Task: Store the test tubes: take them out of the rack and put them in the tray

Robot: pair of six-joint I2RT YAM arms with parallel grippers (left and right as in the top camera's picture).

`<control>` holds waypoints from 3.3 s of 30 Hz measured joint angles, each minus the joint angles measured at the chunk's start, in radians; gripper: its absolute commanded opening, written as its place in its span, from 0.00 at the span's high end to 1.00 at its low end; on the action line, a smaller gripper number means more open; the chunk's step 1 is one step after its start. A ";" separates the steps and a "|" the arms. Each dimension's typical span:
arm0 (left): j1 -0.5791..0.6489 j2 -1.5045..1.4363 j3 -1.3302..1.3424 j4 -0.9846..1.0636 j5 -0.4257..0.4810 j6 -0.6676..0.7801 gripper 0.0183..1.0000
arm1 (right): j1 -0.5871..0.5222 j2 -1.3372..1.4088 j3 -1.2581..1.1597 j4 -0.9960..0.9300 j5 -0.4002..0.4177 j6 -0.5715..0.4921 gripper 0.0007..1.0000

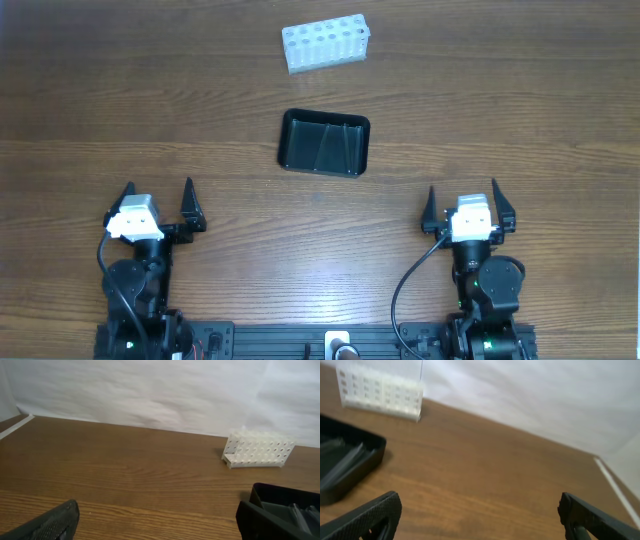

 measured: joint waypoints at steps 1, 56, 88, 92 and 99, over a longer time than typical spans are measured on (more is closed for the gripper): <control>0.000 0.000 0.000 0.000 0.000 0.000 0.00 | -0.003 -0.011 0.000 0.000 0.000 0.000 0.01; 0.000 0.000 0.000 0.000 0.000 0.000 0.00 | -0.045 -0.015 0.000 -0.003 -0.016 0.282 0.01; 0.000 0.000 0.000 0.000 0.000 0.000 0.00 | -0.045 -0.015 0.000 -0.003 -0.016 0.282 0.01; 0.000 0.000 0.000 0.000 0.000 0.000 0.00 | -0.045 -0.015 0.000 -0.003 -0.016 0.282 0.01; 0.000 0.000 0.000 0.000 0.000 0.000 0.00 | -0.045 -0.015 0.000 -0.003 -0.016 0.282 0.01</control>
